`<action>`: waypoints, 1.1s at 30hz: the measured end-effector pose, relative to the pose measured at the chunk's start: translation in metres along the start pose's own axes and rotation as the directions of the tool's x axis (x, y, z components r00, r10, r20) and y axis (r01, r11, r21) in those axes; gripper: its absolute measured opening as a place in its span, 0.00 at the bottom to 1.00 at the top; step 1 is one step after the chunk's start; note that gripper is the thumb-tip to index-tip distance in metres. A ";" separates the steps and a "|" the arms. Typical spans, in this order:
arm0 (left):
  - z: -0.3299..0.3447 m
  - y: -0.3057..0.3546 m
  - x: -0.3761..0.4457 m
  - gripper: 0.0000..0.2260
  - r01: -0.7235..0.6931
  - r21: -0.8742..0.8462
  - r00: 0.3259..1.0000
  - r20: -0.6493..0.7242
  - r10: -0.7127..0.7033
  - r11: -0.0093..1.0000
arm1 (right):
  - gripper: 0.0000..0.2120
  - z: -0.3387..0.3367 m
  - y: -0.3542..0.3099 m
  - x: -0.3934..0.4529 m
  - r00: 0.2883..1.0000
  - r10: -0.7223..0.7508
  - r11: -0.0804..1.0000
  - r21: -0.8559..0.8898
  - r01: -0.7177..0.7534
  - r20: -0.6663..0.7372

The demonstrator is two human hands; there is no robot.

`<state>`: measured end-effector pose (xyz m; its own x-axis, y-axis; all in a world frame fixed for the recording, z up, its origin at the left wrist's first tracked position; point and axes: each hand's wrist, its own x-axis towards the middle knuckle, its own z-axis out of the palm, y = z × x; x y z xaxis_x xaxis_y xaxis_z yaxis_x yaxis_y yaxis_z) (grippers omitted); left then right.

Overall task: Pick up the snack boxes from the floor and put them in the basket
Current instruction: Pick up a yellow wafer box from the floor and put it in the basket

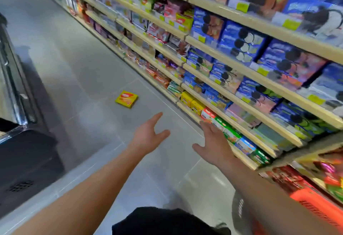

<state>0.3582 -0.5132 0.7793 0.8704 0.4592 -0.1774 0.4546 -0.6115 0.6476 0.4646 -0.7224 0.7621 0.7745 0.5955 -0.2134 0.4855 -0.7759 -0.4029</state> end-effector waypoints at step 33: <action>-0.212 -0.262 0.346 0.32 0.570 -0.170 0.811 -0.042 -0.584 0.804 | 0.39 0.062 -0.265 0.530 0.853 -0.220 0.939 -0.135 0.317 0.473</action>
<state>0.5007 -0.0576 0.7053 0.4327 0.7562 -0.4909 0.8292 -0.1202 0.5458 0.7209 -0.1884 0.7006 0.3622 0.7773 -0.5144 0.7560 -0.5679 -0.3257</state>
